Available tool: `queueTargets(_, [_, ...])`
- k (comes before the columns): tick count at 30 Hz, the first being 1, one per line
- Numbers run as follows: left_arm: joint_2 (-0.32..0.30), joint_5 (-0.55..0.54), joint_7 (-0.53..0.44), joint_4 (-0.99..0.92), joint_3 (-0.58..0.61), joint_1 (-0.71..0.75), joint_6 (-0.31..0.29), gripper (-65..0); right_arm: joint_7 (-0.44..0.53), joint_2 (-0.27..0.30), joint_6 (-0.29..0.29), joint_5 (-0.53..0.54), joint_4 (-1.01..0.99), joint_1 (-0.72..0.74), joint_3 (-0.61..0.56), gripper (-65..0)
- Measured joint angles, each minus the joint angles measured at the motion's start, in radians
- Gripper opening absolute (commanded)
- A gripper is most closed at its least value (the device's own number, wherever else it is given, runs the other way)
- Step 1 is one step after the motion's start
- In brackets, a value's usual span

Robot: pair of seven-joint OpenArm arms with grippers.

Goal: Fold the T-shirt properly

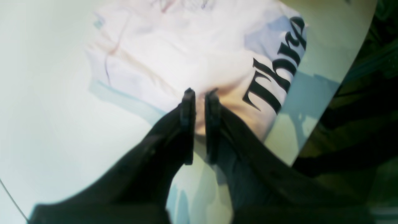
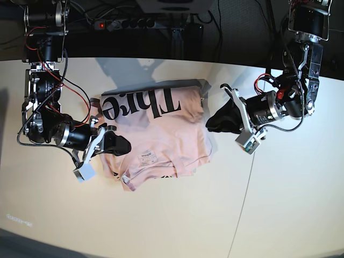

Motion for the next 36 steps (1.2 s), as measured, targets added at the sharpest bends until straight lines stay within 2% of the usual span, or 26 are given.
queueTargets(3, [-0.028, -0.008, 0.021, 0.040, -0.042, 0.065, 0.000, -57.1, -0.003, 0.022, 0.000, -0.006, 0.045, -0.062, 0.028, -65.0])
queueTargets(8, [-0.077, -0.072, 0.035, 0.172, -0.260, 0.231, 0.001, -59.5, -0.007, 0.064, 0.000, -0.003, 0.161, -0.230, 0.163, -65.0])
queueTargets(11, [-0.086, -0.143, 0.084, 0.261, -0.377, 0.318, 0.003, -61.1, -0.008, 0.077, 0.000, 0.015, 0.216, -0.344, 0.255, -65.0])
queueTargets(15, [-0.085, -0.172, 0.105, 0.309, -0.491, 0.448, 0.002, -61.1, -0.021, 0.071, 0.000, 0.014, 0.301, -0.517, 0.348, -65.0])
queueTargets(22, [-0.084, -0.160, 0.101, 0.314, -0.604, 0.621, 0.002, -61.1, -0.015, 0.074, 0.000, 0.041, 0.418, -0.777, 0.437, -65.0])
queueTargets(25, [-0.074, -0.100, 0.077, 0.309, -0.623, 0.708, 0.002, -61.1, -0.014, 0.064, 0.000, 0.042, 0.429, -0.888, 0.444, -65.0])
queueTargets(28, [-0.041, 0.026, -0.018, 0.237, -0.623, 0.767, 0.003, -61.1, -0.002, 0.018, 0.000, 0.018, 0.412, -0.972, 0.444, -65.0])
queueTargets(32, [-0.013, 0.127, -0.134, -0.005, -0.597, 0.758, 0.003, -61.1, 0.079, -0.042, 0.000, -0.080, 0.296, -1.023, 0.444, -65.0])
queueTargets(34, [-0.013, 0.200, -0.181, -0.166, -0.560, 0.707, 0.005, -61.1, 0.128, -0.053, 0.000, -0.130, 0.188, -1.017, 0.444, -65.0])
queueTargets(36, [-0.010, 0.245, -0.200, -0.333, -0.507, 0.639, 0.036, -61.1, 0.184, -0.054, -0.002, -0.158, 0.066, -0.999, 0.444, -65.0])
